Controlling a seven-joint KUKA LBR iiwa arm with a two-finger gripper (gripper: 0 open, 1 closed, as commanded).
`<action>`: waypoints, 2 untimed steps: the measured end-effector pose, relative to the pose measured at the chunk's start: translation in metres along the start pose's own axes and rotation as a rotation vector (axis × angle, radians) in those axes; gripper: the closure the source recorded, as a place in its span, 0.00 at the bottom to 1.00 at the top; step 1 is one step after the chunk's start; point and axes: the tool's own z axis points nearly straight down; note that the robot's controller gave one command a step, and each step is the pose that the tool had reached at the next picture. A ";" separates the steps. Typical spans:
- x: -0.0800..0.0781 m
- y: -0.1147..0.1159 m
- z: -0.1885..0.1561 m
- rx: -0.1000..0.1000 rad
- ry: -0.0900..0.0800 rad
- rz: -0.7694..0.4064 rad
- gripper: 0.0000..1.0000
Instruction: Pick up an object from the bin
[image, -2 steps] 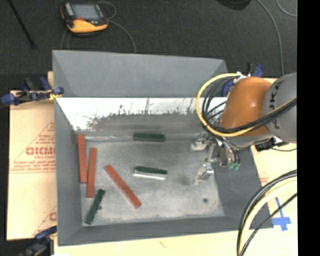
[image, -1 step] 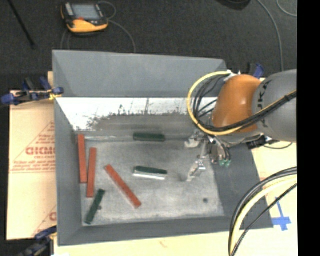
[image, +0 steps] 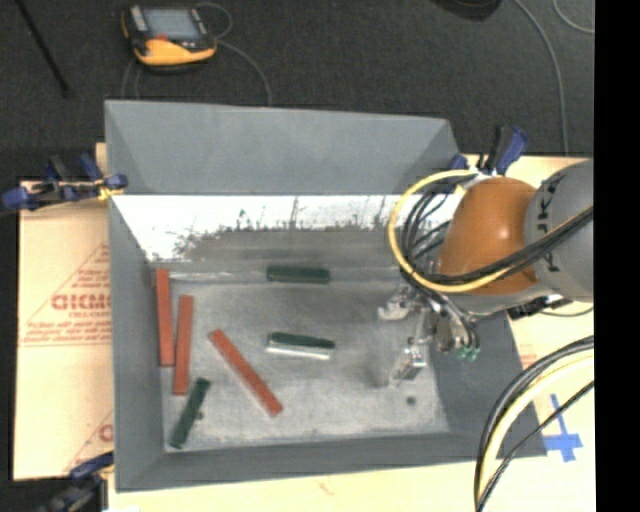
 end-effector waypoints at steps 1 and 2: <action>-0.059 0.079 0.032 0.000 0.012 0.022 1.00; -0.065 0.078 0.033 0.001 -0.024 0.023 0.00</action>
Offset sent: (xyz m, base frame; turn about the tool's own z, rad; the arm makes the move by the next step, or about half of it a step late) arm 0.0000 0.0000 0.0000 0.0000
